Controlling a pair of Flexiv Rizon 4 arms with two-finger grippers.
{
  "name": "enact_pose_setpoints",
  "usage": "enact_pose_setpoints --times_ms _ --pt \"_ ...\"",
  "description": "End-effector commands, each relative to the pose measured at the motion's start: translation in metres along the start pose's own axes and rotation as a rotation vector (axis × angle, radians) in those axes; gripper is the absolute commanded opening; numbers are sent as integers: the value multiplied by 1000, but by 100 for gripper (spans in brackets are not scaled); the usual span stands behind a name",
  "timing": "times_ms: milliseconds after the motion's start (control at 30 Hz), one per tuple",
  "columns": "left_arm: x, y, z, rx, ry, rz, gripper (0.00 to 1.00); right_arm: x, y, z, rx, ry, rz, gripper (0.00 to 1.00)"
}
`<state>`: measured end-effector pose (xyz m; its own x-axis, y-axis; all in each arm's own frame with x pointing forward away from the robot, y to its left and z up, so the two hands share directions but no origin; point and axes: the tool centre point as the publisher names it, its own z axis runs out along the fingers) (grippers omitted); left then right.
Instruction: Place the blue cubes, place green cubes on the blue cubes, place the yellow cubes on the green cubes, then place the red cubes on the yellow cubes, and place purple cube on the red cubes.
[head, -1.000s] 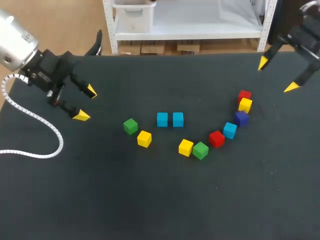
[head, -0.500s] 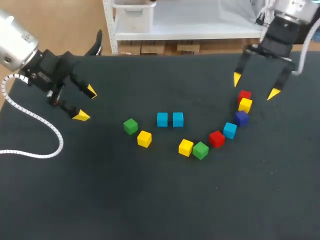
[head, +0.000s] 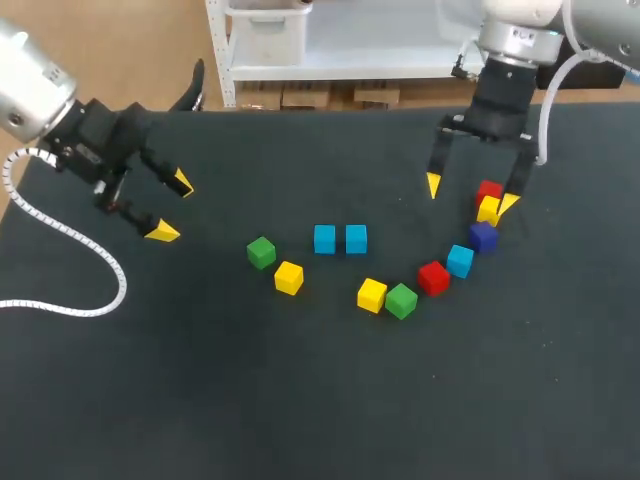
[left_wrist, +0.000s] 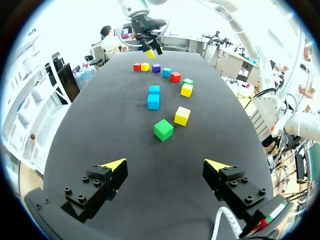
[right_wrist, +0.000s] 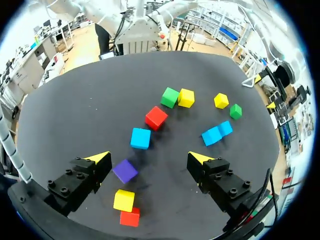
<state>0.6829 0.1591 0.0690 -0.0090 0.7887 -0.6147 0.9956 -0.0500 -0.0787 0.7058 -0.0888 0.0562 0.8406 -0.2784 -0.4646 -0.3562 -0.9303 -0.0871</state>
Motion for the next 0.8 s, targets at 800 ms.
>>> enact_pose_setpoints --times_ms 800 --pt "1 -1 0 -2 -3 4 100 -19 28 62 109 47 160 100"
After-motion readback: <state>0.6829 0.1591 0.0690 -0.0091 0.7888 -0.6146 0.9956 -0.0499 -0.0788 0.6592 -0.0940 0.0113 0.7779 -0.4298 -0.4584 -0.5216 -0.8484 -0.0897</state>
